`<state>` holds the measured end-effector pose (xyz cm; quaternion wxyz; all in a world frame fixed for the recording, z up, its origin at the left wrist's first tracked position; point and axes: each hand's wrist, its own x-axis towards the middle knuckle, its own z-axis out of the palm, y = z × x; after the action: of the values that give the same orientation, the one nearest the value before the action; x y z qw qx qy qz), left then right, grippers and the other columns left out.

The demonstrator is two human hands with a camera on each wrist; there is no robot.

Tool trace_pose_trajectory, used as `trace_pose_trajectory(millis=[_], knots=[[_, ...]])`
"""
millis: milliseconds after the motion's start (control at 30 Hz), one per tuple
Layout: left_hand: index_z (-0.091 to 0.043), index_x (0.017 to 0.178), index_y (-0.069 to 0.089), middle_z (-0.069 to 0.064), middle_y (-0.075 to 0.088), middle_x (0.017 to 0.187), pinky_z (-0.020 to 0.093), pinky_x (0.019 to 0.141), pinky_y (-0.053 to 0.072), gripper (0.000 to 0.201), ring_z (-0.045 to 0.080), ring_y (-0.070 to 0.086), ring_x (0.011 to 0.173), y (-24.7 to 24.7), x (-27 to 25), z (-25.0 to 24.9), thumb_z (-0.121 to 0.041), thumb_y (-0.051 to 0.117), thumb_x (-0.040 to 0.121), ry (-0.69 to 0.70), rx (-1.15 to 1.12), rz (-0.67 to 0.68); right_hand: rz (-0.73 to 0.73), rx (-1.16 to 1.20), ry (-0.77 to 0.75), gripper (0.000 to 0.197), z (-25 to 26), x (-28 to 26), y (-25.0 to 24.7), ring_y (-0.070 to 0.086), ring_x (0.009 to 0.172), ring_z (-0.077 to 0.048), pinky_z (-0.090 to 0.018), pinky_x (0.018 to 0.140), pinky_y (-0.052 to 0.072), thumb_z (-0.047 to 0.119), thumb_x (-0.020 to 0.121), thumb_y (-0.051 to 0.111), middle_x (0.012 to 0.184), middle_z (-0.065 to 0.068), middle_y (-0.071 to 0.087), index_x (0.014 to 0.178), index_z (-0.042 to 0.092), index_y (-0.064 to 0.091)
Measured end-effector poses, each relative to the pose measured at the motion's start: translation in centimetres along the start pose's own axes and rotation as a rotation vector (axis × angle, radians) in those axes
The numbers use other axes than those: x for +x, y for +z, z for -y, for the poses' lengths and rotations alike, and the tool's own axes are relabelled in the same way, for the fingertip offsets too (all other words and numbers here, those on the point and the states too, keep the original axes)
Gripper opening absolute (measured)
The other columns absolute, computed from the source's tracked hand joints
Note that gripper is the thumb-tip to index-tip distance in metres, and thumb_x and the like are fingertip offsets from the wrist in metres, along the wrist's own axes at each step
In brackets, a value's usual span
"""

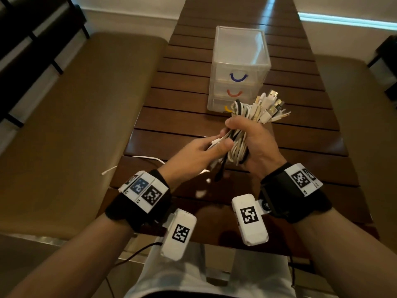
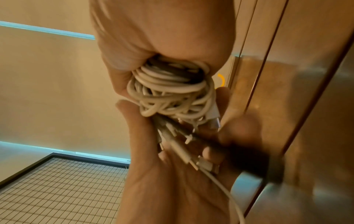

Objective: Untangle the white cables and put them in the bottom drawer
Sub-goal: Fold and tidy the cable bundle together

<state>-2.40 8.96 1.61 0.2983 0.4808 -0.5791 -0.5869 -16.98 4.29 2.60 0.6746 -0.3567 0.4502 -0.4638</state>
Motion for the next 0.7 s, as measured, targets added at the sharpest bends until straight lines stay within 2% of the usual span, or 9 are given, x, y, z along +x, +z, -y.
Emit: trace_pose_trajectory(millis=[67, 133, 233, 333, 433, 500, 567, 633, 700], knots=[[-0.010, 0.117, 0.061, 0.015, 0.072, 0.100, 0.037, 0.072, 0.056, 0.066, 0.037, 0.061, 0.072, -0.6, -0.3, 0.1, -0.067, 0.053, 0.085, -0.103, -0.070, 0.097, 0.036, -0.013, -0.018, 0.005, 0.0, -0.5, 0.1, 0.061, 0.063, -0.020, -0.046, 0.074, 0.054, 0.008, 0.071, 0.066, 0.063, -0.007, 0.062, 0.071, 0.008, 0.061], [-0.011, 0.110, 0.061, 0.010, 0.071, 0.086, 0.025, 0.056, 0.043, 0.062, 0.027, 0.051, 0.066, -0.9, -0.3, 0.4, -0.067, 0.056, 0.082, -0.140, -0.044, 0.170, 0.039, -0.060, -0.085, 0.006, -0.1, -1.0, 0.3, 0.061, 0.060, -0.019, -0.040, 0.066, 0.056, 0.004, 0.075, 0.065, 0.061, -0.006, 0.061, 0.075, 0.007, 0.059], [-0.012, 0.086, 0.062, 0.004, 0.059, 0.070, 0.026, 0.056, 0.038, 0.050, 0.015, 0.053, 0.060, -1.7, -0.5, 1.2, -0.062, 0.065, 0.080, -0.101, 0.226, 0.199, 0.014, -0.122, -0.161, 0.016, 0.2, -1.0, 0.1, 0.059, 0.055, -0.017, -0.032, 0.055, 0.054, -0.006, 0.082, 0.061, 0.058, -0.002, 0.059, 0.083, 0.010, 0.058], [-0.009, 0.091, 0.069, 0.006, 0.049, 0.067, 0.029, 0.055, 0.033, 0.058, 0.017, 0.043, 0.058, -3.0, -1.2, 1.5, -0.065, 0.060, 0.081, -0.037, 0.328, 0.123, 0.029, -0.152, -0.219, 0.028, 0.8, -0.6, -0.9, 0.060, 0.057, -0.020, -0.036, 0.057, 0.054, -0.009, 0.079, 0.061, 0.065, -0.005, 0.058, 0.092, 0.016, 0.060], [-0.030, 0.083, 0.070, 0.005, 0.046, 0.070, 0.025, 0.054, 0.031, 0.032, 0.017, 0.039, 0.059, -4.0, -1.7, 0.9, -0.051, 0.047, 0.090, -0.003, 0.233, 0.093, 0.113, -0.276, -0.223, 0.027, 0.9, -0.8, -1.5, 0.059, 0.062, -0.026, -0.043, 0.061, 0.055, -0.001, 0.068, 0.065, 0.074, -0.016, 0.055, 0.089, 0.016, 0.061], [-0.041, 0.076, 0.067, 0.004, 0.045, 0.072, 0.026, 0.057, 0.032, 0.030, 0.015, 0.039, 0.060, -4.4, -1.6, 0.8, -0.047, 0.044, 0.094, -0.007, 0.225, 0.125, 0.171, -0.314, -0.201, 0.032, 1.0, -1.0, -1.6, 0.058, 0.063, -0.025, -0.039, 0.059, 0.055, 0.000, 0.065, 0.064, 0.078, -0.016, 0.054, 0.092, 0.015, 0.060], [-0.049, 0.086, 0.069, 0.007, 0.045, 0.078, 0.031, 0.059, 0.032, 0.029, 0.022, 0.037, 0.065, -4.4, -1.6, 0.8, -0.050, 0.041, 0.093, -0.067, 0.213, 0.183, 0.235, -0.312, -0.166, 0.037, 1.1, -1.1, -1.5, 0.058, 0.061, -0.021, -0.034, 0.056, 0.053, -0.002, 0.063, 0.065, 0.075, -0.010, 0.055, 0.097, 0.013, 0.059], [-0.043, 0.094, 0.070, 0.005, 0.047, 0.079, 0.034, 0.061, 0.033, 0.030, 0.024, 0.037, 0.067, -4.5, -1.6, 0.8, -0.051, 0.042, 0.092, -0.129, 0.180, 0.230, 0.303, -0.345, -0.134, 0.041, 1.4, -1.1, -1.6, 0.058, 0.063, -0.021, -0.034, 0.058, 0.053, -0.003, 0.062, 0.065, 0.075, -0.010, 0.056, 0.100, 0.011, 0.059], [-0.027, 0.099, 0.070, -0.005, 0.049, 0.071, 0.026, 0.055, 0.034, 0.039, 0.017, 0.040, 0.061, -5.4, -1.7, 0.5, -0.052, 0.042, 0.091, -0.174, 0.246, 0.256, 0.370, -0.391, -0.099, 0.041, 1.6, -1.1, -1.8, 0.058, 0.065, -0.023, -0.035, 0.059, 0.053, -0.006, 0.061, 0.065, 0.076, -0.013, 0.055, 0.098, 0.009, 0.059]])
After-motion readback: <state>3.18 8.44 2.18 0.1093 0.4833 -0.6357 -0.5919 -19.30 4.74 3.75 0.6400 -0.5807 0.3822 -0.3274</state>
